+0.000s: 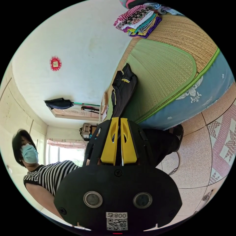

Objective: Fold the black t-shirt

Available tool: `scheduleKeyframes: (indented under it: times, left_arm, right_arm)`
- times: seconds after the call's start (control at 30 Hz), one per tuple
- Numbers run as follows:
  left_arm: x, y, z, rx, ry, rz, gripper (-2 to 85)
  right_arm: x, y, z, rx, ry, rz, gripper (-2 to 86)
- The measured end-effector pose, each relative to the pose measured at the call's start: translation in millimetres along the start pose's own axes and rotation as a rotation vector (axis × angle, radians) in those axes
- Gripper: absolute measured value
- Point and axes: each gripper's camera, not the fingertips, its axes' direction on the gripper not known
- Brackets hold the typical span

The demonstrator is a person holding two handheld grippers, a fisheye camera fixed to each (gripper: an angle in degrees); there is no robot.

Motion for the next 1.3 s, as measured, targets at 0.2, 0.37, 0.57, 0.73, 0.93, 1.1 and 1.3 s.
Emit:
scheduleKeyframes:
  times: [0.2, 0.37, 0.57, 0.73, 0.93, 1.1, 1.3]
  left_arm:
    - [-5, 39, -5, -0.018, 0.052, 0.026, 1.1]
    - [5, 62, -8, -0.022, 0.116, 0.106, 1.1]
    - [16, 87, -18, 0.002, 0.205, 0.200, 1.1]
    - [19, 105, -23, 0.036, 0.259, 0.247, 1.1]
    - [20, 126, -24, 0.035, 0.322, 0.294, 1.0]
    - [27, 141, -25, 0.029, 0.360, 0.339, 1.0]
    - [37, 154, -26, 0.036, 0.410, 0.388, 1.0]
  right_arm:
    - [4, 47, -13, 0.031, -0.034, -0.012, 0.7]
    - [-12, 77, -22, 0.054, -0.048, -0.082, 0.7]
    - [-32, 112, -30, 0.087, -0.086, -0.174, 0.7]
    - [-39, 139, -30, 0.105, -0.108, -0.222, 0.8]
    - [-41, 172, -32, 0.136, -0.149, -0.250, 0.8]
    - [-47, 194, -36, 0.157, -0.170, -0.278, 0.9]
    - [-60, 214, -40, 0.183, -0.211, -0.321, 0.9]
